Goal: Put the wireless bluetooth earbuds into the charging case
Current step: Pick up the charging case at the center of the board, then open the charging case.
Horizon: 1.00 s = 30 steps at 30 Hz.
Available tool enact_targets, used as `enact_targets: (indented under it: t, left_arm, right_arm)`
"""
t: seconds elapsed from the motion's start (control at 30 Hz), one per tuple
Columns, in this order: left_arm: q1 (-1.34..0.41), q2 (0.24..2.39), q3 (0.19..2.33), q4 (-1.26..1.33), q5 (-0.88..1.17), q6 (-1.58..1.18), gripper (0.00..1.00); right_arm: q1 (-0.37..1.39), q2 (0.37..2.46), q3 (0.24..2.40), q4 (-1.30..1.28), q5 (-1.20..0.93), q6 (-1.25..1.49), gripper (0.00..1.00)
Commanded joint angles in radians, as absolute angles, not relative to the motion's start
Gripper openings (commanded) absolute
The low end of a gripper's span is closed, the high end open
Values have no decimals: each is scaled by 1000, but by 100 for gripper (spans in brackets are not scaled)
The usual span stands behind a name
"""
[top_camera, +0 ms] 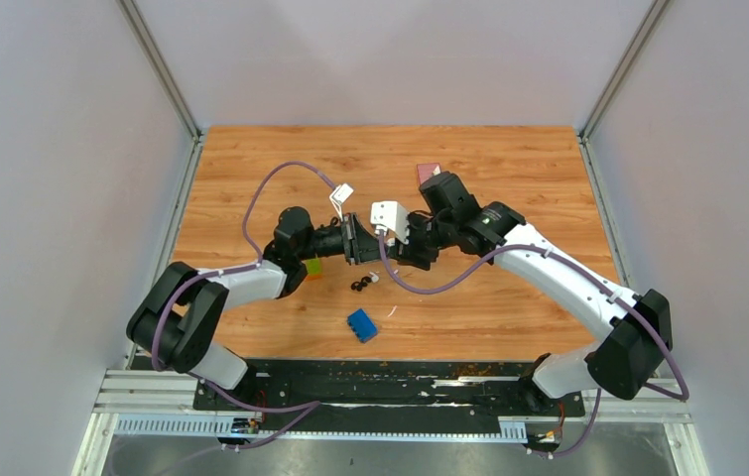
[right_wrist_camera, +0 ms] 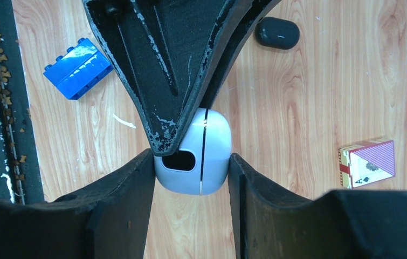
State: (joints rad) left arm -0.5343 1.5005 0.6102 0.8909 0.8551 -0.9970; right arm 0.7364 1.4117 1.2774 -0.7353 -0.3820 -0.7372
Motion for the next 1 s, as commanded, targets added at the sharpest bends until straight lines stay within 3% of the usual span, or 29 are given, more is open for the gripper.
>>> enact_targets:
  t: [0.0,0.17,0.3,0.5,0.7,0.97]
  left_arm:
    - [-540,1502,640,951,877,-973,21]
    - [-541,1458,598,911,843,-842,12]
    - [-547,1358,451,1055,772,-698,6]
    - [-578,1231,373,1082,741,-485,1]
    - [-647,1146,382,855,712,-234,1]
    - [-667,1156,388,859,712,-228,1]
  right_arm:
    - [740,1388,1315,-711,-405,-744,37]
    - [692,1398,1321,-758,-546,-697,67]
    - [571,1439,1385,-874,-805,-656,75]
    - [523,1496,1453,-1073,-952,-779,72]
    - [532,1537,1461,-1073,-989,-755,63]
    - [612,1538,1476,-1113,-943,-802,48]
